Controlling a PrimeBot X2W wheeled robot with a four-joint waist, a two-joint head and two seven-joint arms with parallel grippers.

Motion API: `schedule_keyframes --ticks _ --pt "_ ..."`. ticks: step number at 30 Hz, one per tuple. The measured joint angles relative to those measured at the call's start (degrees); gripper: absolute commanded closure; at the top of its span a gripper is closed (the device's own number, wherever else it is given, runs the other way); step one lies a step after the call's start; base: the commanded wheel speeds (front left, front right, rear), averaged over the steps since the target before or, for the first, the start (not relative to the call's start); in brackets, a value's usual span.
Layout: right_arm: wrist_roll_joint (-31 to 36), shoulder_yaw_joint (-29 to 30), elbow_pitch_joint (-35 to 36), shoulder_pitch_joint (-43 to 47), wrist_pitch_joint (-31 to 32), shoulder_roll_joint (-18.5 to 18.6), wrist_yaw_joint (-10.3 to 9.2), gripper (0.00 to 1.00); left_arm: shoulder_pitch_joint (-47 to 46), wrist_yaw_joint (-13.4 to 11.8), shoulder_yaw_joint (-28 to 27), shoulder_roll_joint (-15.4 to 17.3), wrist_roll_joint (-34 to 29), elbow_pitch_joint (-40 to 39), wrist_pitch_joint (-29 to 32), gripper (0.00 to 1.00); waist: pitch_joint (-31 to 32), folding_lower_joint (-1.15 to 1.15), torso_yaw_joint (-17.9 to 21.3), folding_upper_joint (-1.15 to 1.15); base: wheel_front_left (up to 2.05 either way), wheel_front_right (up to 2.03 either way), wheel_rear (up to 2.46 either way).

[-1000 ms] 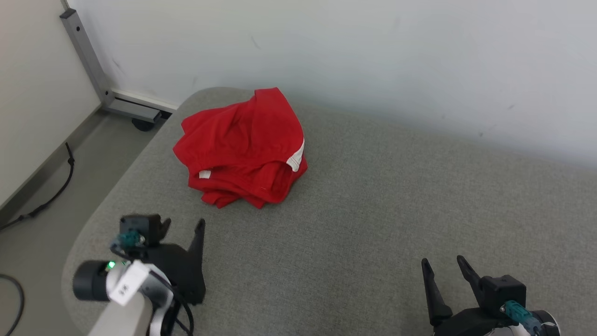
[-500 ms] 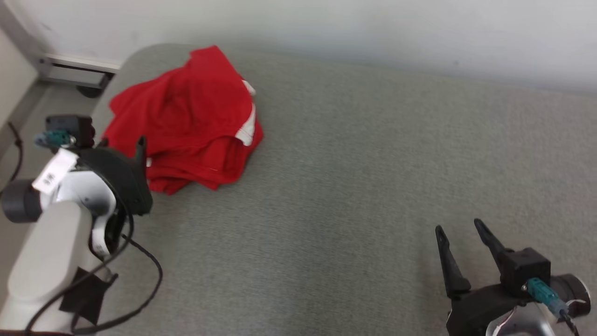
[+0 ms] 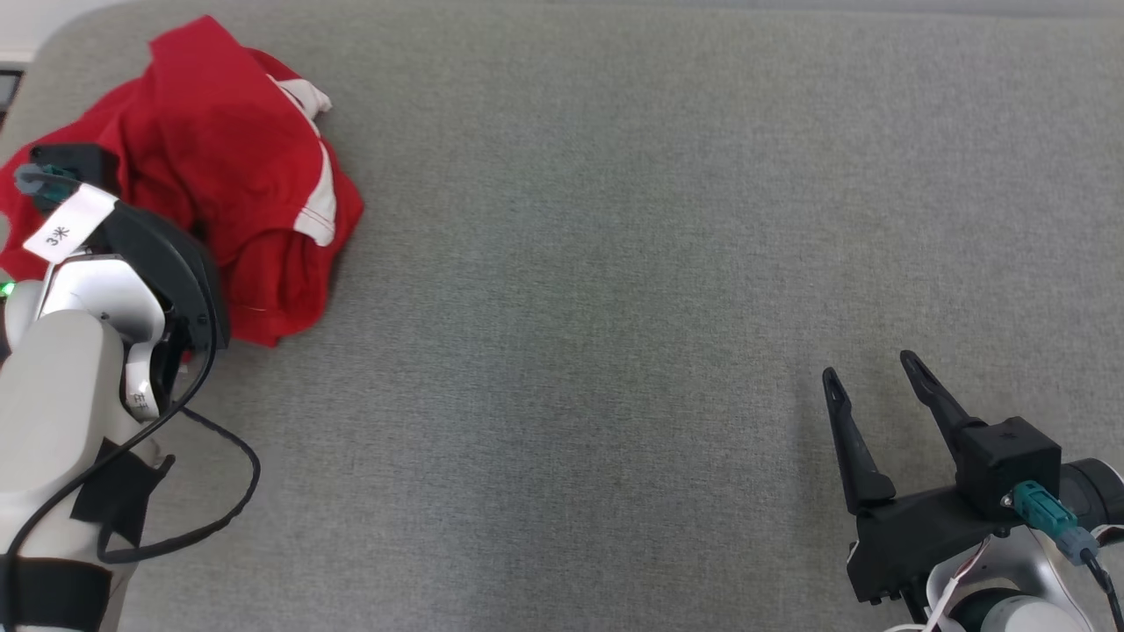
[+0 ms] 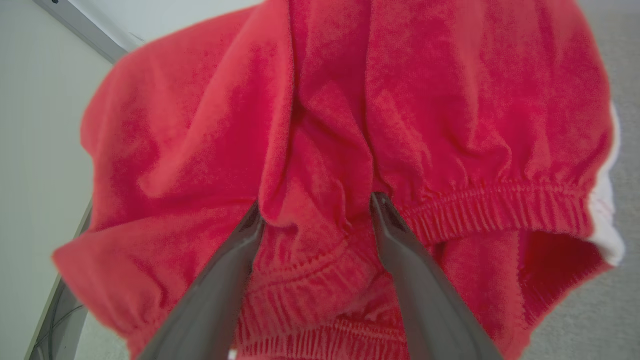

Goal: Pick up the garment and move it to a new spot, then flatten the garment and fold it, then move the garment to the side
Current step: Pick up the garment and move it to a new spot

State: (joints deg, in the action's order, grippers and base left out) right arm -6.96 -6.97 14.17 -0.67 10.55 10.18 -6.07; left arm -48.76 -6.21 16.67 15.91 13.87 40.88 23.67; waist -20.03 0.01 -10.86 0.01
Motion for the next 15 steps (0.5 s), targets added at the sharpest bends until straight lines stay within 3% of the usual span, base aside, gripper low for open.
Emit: schedule_keyframes --ticks 1,2,15 --pt "0.0 0.1 0.1 -0.1 0.1 0.0 0.0 0.0 -0.2 -0.1 0.0 0.0 -0.2 0.5 0.1 0.18 -0.5 0.0 0.3 0.0 0.0 0.0 0.0" --pt "0.0 0.1 0.2 -0.1 0.2 0.0 0.0 0.0 -0.2 -0.3 0.1 0.0 -1.2 1.4 0.3 1.0 -1.2 0.0 0.8 0.0 0.0 0.0 0.0" --pt "-0.1 0.5 -2.6 -1.2 1.1 -0.7 -0.04 0.0 -4.1 -0.8 -0.1 -3.9 -2.0 5.7 -2.3 1.0 0.3 -0.01 0.0 0.0 0.0 0.0 0.0"
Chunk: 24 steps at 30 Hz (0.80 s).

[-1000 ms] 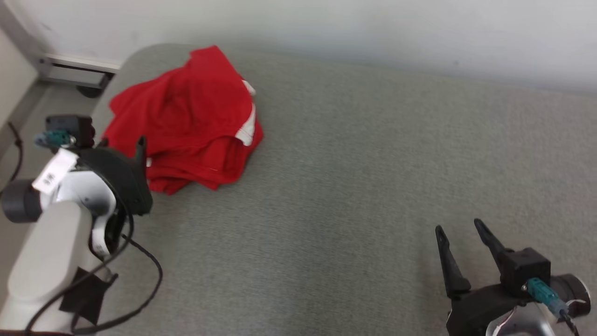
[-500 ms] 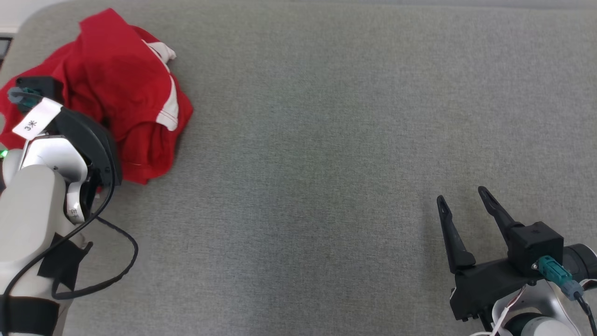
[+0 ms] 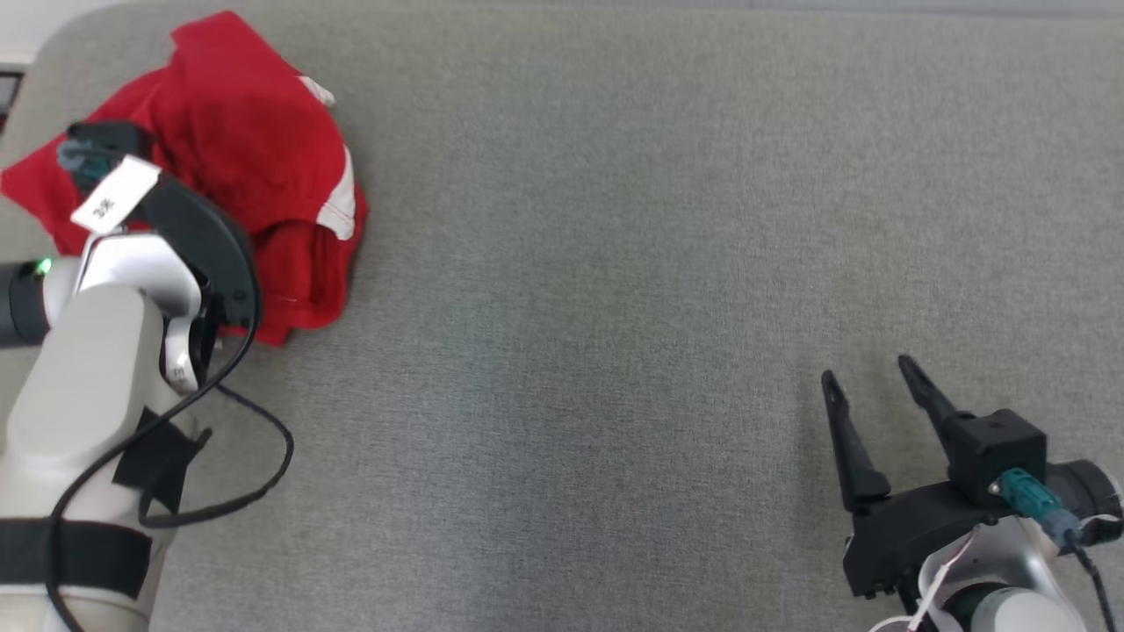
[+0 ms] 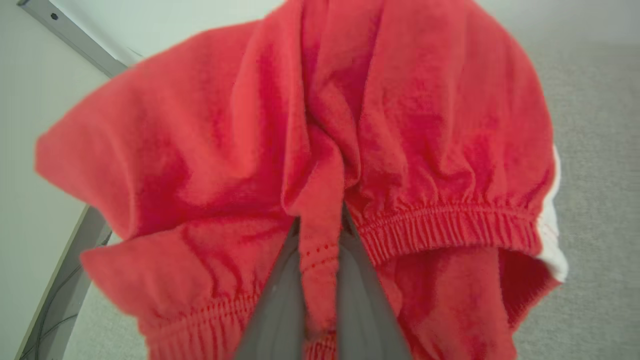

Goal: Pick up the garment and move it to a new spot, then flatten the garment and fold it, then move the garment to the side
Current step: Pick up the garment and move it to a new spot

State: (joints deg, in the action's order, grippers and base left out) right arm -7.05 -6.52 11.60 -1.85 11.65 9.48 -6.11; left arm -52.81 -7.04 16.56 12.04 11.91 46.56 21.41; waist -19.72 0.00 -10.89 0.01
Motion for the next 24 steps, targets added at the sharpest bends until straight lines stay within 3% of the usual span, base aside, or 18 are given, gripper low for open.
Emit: schedule_keyframes --ticks 15,24 --pt "-2.5 -1.5 -7.5 -0.2 -1.8 -3.1 0.0 0.0 -8.1 0.1 2.9 -3.7 -3.5 2.5 -8.2 1.0 10.2 -0.01 -1.4 -0.01 0.0 0.0 0.0" --pt "-3.0 -3.0 -11.9 -0.1 -3.4 -4.5 0.0 0.0 -8.7 2.1 4.7 -7.6 -3.5 5.9 -13.6 1.0 17.2 -0.01 0.9 -0.01 0.0 0.0 0.0"
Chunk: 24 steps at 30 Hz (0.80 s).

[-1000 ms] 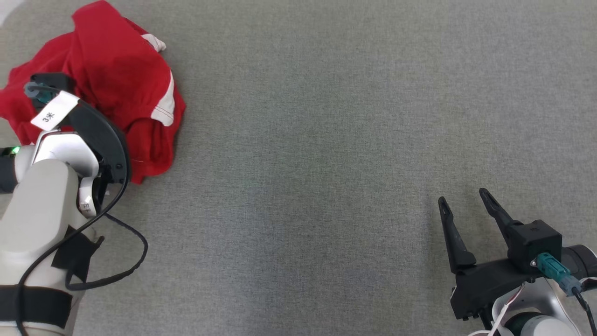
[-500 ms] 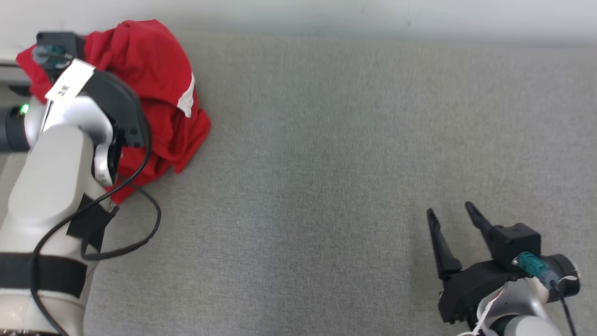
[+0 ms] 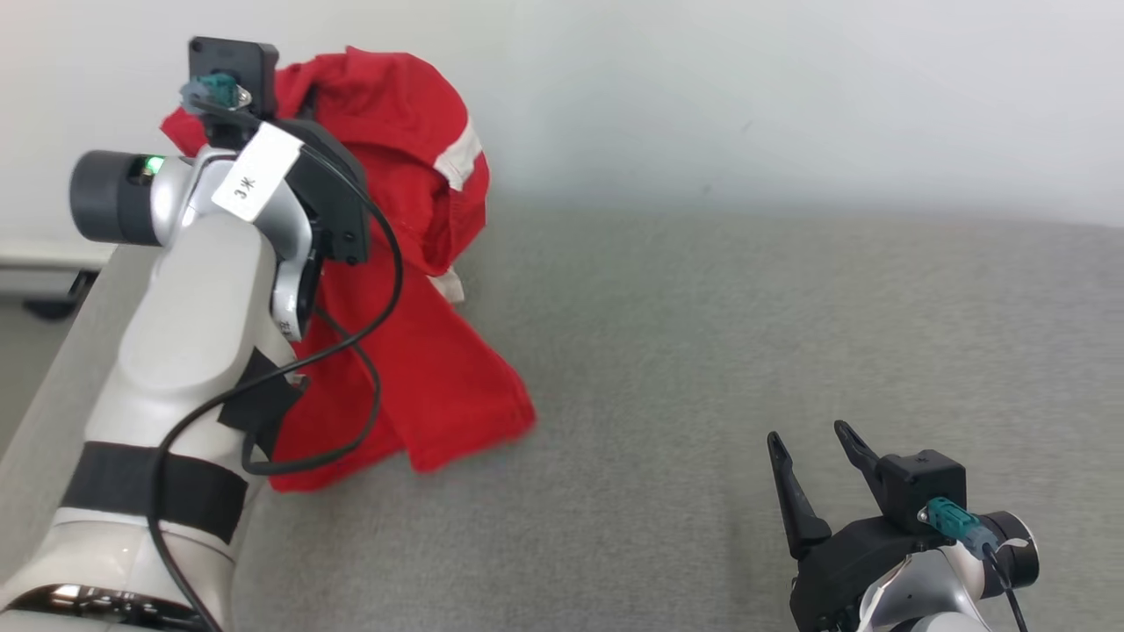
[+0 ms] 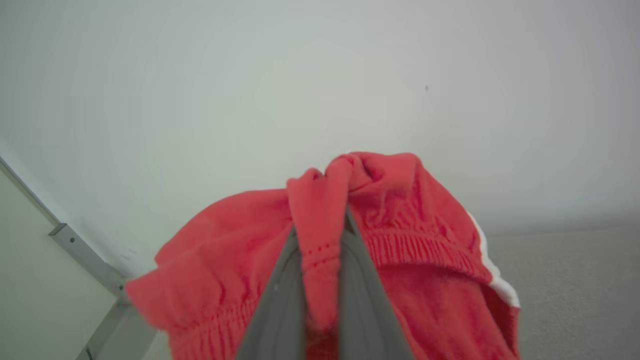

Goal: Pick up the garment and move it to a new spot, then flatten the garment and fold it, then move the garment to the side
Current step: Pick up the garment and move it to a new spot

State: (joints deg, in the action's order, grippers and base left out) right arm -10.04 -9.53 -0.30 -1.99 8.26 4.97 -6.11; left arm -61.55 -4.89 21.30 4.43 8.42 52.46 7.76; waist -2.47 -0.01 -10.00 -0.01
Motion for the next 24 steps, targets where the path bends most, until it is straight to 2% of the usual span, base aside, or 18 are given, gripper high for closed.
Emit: schedule_keyframes --ticks 10,20,24 --pt "0.0 -0.9 -0.4 2.3 -0.7 -0.4 -0.02 0.0 0.3 2.8 1.8 -2.8 1.0 -0.2 -3.4 1.0 5.8 0.0 6.9 0.0 0.0 0.0 0.0" --pt "0.0 -0.8 1.4 4.1 -0.7 -0.3 -0.3 0.0 3.1 4.0 4.2 -3.0 4.2 -4.6 -4.8 1.0 8.6 0.0 15.2 0.0 0.0 0.0 0.0" --pt "0.0 -0.8 2.3 4.0 -0.6 -0.2 -0.44 0.0 5.8 4.3 10.3 -2.9 8.2 -9.9 -4.7 1.0 9.0 0.01 19.4 0.0 0.0 0.0 0.0"
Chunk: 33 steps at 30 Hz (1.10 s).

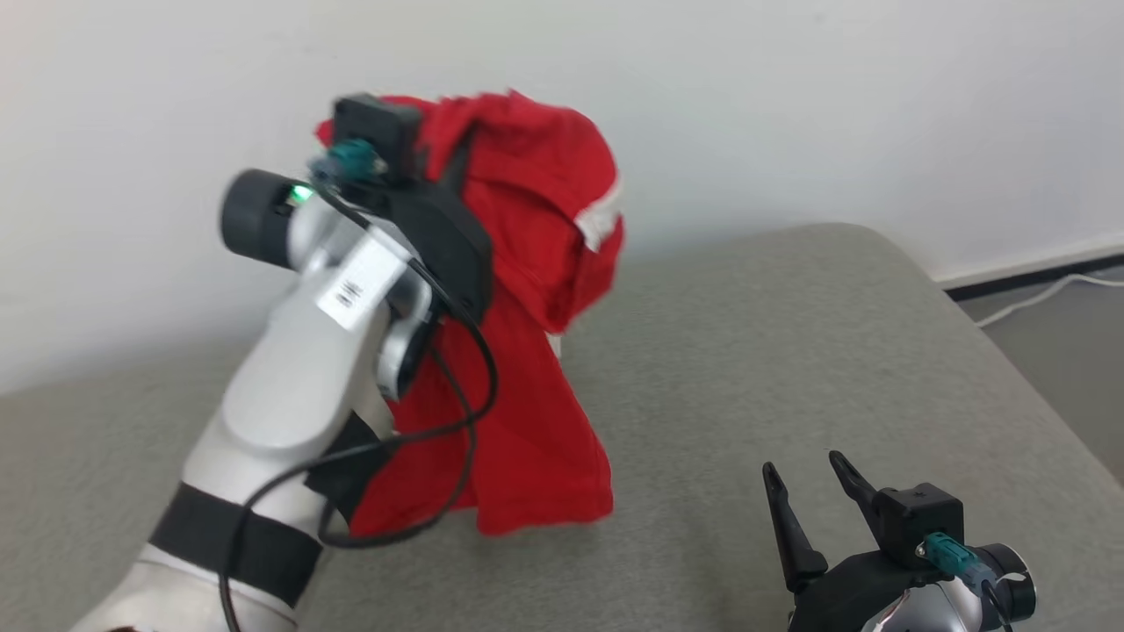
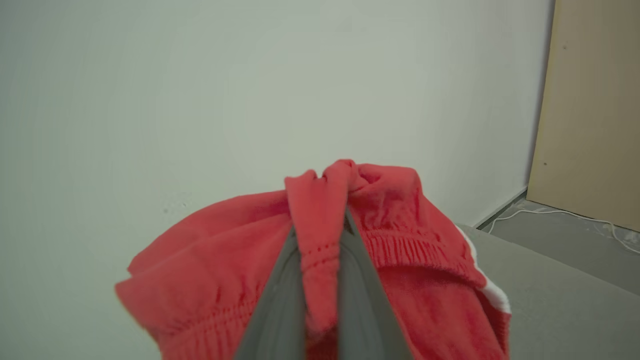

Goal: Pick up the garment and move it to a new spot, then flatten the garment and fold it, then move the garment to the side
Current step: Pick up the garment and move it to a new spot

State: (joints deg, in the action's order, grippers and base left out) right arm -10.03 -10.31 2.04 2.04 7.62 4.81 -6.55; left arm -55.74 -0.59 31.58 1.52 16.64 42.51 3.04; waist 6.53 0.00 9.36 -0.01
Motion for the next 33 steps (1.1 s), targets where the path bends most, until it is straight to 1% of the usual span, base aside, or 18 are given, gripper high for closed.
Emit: schedule_keyframes --ticks 5,9,11,19,20,21,22,23,24,25,29,33 --pt "0.0 0.0 0.4 0.0 0.0 0.1 0.0 0.0 2.8 -1.7 4.8 0.0 2.8 -2.0 1.2 1.0 -0.3 0.0 3.6 0.0 0.0 0.0 0.0" --pt "0.0 0.3 1.0 0.1 0.4 0.1 -0.01 0.0 4.6 -2.5 7.4 0.0 3.4 -2.0 2.1 1.0 -1.3 0.0 5.5 0.0 0.0 0.0 0.0" --pt "0.0 0.5 1.3 0.1 0.4 0.1 -0.01 0.0 5.2 -3.0 8.2 0.0 3.5 -0.9 2.4 1.0 -2.1 0.0 5.9 0.0 0.0 0.0 0.0" --pt "-0.5 1.1 1.5 0.1 0.4 -0.1 -0.08 0.0 9.1 -2.9 9.2 0.3 3.3 5.4 3.6 1.0 -4.8 0.01 6.0 0.01 0.0 0.0 0.0" --pt "-0.5 1.1 1.5 0.1 0.4 -0.2 -0.08 0.0 9.9 -2.8 9.6 0.3 3.3 5.9 3.8 0.98 -5.1 0.01 5.8 0.01 0.0 0.0 0.0" --pt "-0.5 1.1 1.4 0.1 0.4 -0.2 -0.08 0.0 10.6 -2.4 10.0 0.3 3.3 6.4 4.0 0.75 -5.2 0.01 5.6 0.01 0.0 0.0 0.0" --pt "-0.5 1.1 1.4 0.0 0.4 -0.3 -0.08 0.0 11.2 -1.9 10.3 0.3 3.3 6.9 4.0 0.56 -5.4 0.01 5.4 0.01 0.0 0.0 0.0" --pt "-0.5 1.1 1.3 0.0 0.4 -0.3 -0.08 0.0 11.8 -1.5 10.6 0.3 3.4 7.0 4.1 0.55 -5.5 0.01 5.2 0.01 0.0 0.0 0.0" --pt "-0.5 1.1 1.1 0.0 0.3 -0.3 -0.08 0.0 12.2 -1.3 11.0 0.4 3.5 7.1 4.1 0.11 -5.7 0.01 4.9 0.01 0.0 0.0 0.0" --pt "-0.5 1.1 0.7 -0.1 0.1 -0.4 -0.09 0.0 12.5 -1.0 11.4 0.4 3.5 7.2 4.1 0.0 -5.8 0.01 4.7 0.02 0.0 0.0 0.0" --pt "-0.5 1.1 0.0 -0.2 -0.1 -0.5 -0.1 0.0 13.6 -0.4 12.2 0.4 5.1 7.1 4.2 0.0 -5.8 0.01 3.6 0.02 0.0 0.0 0.0" --pt "-0.5 1.1 -0.6 -0.3 -0.1 -0.6 -0.24 0.0 13.5 -0.4 12.1 0.4 6.6 6.5 3.9 0.0 -5.4 0.01 2.7 0.01 0.0 0.0 0.0"
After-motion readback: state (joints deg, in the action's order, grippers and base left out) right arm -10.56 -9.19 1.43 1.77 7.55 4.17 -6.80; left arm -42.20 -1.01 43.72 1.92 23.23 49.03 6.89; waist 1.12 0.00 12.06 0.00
